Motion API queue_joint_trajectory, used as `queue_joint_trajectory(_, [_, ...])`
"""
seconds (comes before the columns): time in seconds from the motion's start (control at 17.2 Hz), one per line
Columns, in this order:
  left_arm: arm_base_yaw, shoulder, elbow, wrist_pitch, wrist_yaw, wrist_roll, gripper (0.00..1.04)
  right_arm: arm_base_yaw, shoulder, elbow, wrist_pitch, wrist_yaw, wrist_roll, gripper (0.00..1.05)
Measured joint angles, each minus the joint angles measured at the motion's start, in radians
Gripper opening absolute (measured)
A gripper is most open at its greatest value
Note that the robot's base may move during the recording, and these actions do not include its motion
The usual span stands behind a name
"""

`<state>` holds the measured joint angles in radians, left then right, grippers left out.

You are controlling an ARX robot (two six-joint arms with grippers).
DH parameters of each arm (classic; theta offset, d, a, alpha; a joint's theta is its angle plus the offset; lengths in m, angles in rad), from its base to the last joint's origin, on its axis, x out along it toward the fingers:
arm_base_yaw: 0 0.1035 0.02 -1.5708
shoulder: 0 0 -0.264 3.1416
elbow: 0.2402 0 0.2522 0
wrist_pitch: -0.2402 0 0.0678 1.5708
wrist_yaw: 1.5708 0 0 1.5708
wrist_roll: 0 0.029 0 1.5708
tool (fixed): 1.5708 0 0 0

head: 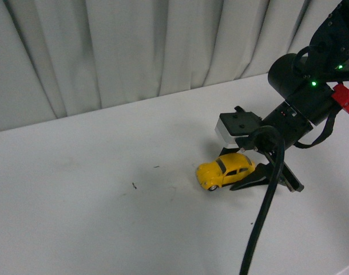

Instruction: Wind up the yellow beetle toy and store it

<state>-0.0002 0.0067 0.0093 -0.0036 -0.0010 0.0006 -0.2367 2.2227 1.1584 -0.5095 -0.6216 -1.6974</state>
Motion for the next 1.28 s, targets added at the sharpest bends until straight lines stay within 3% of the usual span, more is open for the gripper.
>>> queue_joint_trajectory(0.17, [0.000,0.000,0.000,0.000,0.001,0.000,0.98,-0.002,-0.002,0.006,0.000,0.008,0.012,1.00])
queue_joint_trajectory(0.64, [0.000,0.000,0.000,0.000,0.001,0.000,0.98,0.002,0.001,0.008,0.003,0.016,0.030,0.98])
queue_joint_trajectory(0.99, [0.000,0.000,0.000,0.000,0.000,0.000,0.98,0.042,-0.023,0.071,-0.123,0.072,-0.009,0.98])
queue_joint_trajectory(1.28, [0.000,0.000,0.000,0.000,0.001,0.000,0.98,0.048,-0.323,0.064,-0.130,-0.022,-0.033,0.98])
